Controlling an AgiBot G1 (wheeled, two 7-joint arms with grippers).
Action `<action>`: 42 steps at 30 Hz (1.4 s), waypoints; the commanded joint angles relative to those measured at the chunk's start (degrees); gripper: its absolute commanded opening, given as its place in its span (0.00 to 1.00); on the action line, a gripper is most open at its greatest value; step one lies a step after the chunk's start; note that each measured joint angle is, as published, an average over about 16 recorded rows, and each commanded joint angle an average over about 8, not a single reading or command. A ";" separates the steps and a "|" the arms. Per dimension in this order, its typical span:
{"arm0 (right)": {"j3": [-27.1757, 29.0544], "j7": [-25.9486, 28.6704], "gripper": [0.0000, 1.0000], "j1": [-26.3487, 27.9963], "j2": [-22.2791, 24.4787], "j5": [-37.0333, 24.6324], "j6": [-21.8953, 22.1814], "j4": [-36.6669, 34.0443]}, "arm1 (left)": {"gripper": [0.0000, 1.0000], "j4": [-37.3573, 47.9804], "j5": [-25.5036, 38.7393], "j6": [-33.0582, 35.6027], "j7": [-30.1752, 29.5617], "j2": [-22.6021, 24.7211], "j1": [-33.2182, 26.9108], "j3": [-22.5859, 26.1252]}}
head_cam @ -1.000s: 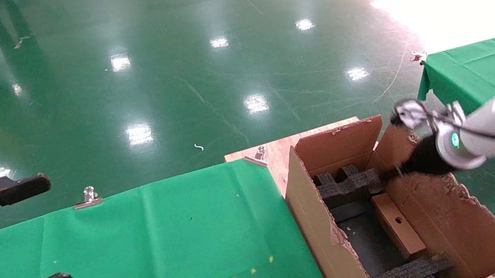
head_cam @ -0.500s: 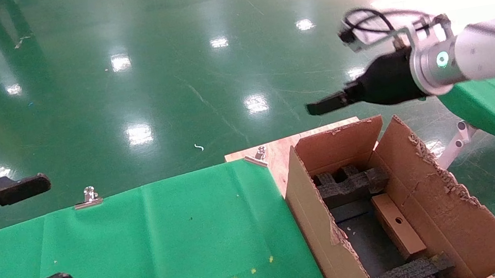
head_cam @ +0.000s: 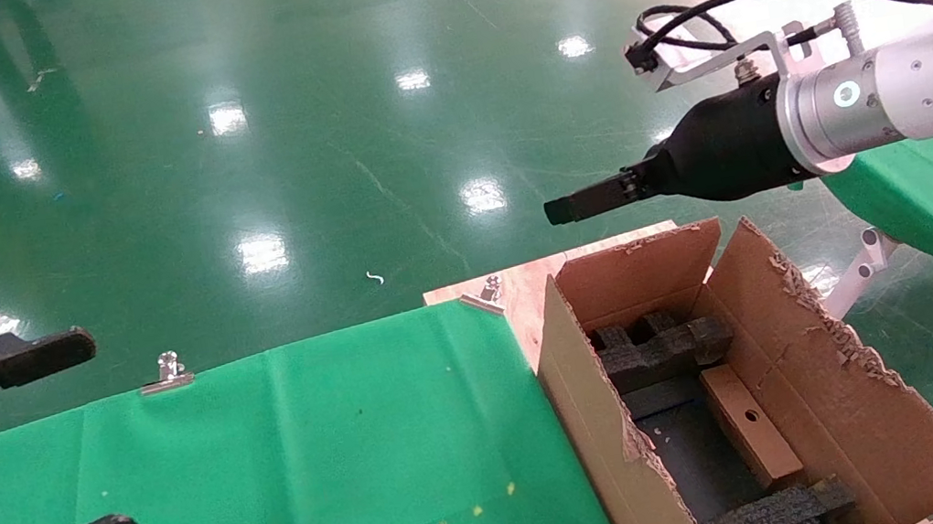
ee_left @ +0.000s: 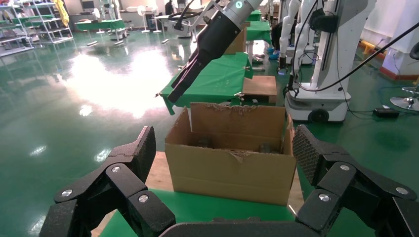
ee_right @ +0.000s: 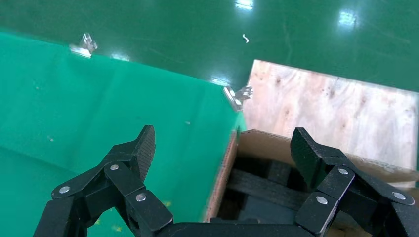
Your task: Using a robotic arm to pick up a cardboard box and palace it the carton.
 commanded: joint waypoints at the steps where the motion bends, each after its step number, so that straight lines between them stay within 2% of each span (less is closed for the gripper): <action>1: 0.33 -0.15 1.00 -0.42 -0.07 -0.11 -0.07 -0.04 | 1.00 0.00 0.00 0.00 0.00 0.00 0.00 0.00; 42: 59.68 -52.89 1.00 -45.83 -3.67 23.50 -26.95 -3.12 | 1.00 0.00 -0.01 0.00 0.00 0.00 0.00 0.01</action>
